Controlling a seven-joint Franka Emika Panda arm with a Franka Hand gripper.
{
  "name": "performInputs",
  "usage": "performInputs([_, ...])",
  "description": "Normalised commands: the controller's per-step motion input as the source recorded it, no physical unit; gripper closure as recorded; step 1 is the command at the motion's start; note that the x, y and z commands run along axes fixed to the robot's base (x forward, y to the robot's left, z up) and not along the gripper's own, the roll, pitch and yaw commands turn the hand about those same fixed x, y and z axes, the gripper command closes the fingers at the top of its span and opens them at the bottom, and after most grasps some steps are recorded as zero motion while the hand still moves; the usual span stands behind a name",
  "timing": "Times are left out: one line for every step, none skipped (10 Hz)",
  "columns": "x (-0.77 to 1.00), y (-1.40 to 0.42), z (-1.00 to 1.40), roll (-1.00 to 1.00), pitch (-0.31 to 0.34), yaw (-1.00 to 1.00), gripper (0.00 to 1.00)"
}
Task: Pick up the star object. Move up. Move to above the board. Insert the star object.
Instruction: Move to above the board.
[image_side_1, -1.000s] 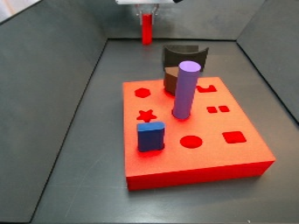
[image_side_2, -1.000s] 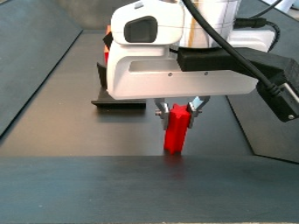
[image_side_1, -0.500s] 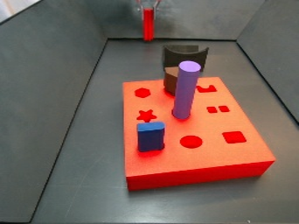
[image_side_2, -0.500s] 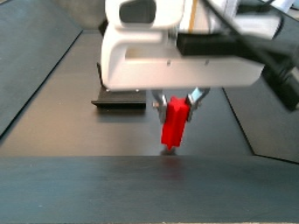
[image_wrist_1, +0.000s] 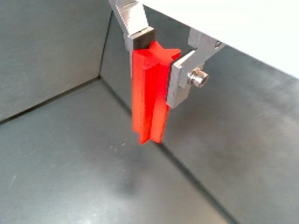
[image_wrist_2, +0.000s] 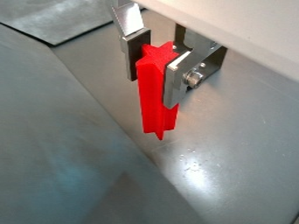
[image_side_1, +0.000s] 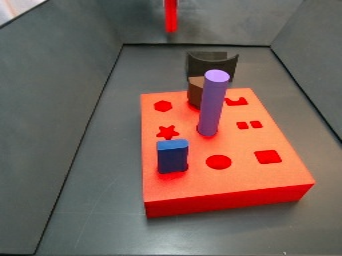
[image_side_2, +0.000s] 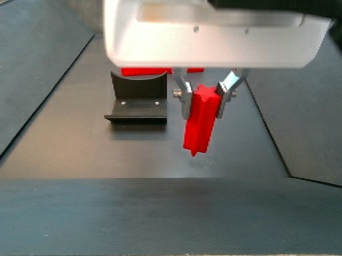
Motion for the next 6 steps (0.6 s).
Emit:
performInputs([0.19, 0.21, 1.00, 0.05, 0.228, 0.06, 1.00])
performInputs([0.18, 0.19, 1.00, 0.05, 0.207, 0.05, 1.00])
performInputs([0.17, 0.18, 1.00, 0.07, 0.176, 0.05, 1.00])
performInputs([0.15, 0.17, 1.00, 0.07, 0.148, 0.05, 1.00])
performInputs([0.14, 0.15, 1.00, 0.07, 0.132, 0.05, 1.00])
performInputs([0.13, 0.14, 1.00, 0.05, 0.122, 0.04, 1.00])
